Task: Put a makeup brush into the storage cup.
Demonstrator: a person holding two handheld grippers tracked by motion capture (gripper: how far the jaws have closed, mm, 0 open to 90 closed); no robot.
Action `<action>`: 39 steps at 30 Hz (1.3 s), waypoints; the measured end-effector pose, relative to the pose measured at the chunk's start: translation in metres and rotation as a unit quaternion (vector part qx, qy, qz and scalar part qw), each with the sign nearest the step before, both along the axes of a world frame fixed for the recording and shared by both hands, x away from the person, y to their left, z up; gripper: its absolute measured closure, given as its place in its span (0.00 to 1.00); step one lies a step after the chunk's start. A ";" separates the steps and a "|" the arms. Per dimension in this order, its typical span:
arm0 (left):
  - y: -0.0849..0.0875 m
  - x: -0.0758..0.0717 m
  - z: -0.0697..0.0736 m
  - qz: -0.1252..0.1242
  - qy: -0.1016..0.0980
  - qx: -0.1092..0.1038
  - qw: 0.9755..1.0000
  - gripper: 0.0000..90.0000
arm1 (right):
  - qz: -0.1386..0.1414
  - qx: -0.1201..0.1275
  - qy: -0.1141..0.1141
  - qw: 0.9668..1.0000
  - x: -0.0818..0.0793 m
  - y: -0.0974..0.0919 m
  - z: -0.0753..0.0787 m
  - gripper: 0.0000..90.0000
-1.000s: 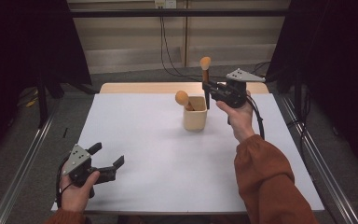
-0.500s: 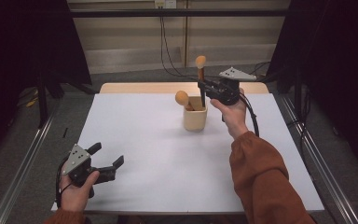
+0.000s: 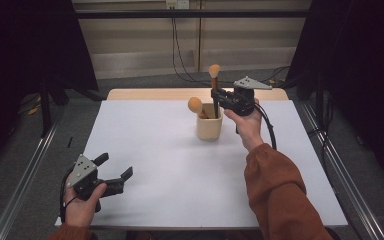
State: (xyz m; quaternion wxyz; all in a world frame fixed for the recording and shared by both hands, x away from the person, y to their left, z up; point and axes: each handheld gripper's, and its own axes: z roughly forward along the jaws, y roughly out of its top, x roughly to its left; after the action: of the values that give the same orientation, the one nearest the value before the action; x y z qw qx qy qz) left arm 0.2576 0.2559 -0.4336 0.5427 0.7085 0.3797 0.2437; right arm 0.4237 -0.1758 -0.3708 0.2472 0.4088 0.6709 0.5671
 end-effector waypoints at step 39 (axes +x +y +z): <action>0.000 0.000 0.000 -0.003 0.001 0.002 1.000 0.04 | -0.005 0.004 0.036 0.999 -0.002 -0.004 -0.046 0.84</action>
State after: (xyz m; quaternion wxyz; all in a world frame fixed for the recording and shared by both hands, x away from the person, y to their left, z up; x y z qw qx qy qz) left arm 0.2579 0.2555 -0.4338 0.5414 0.7108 0.3779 0.2424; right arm 0.4221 -0.1799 -0.4168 0.2244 0.4328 0.6752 0.5536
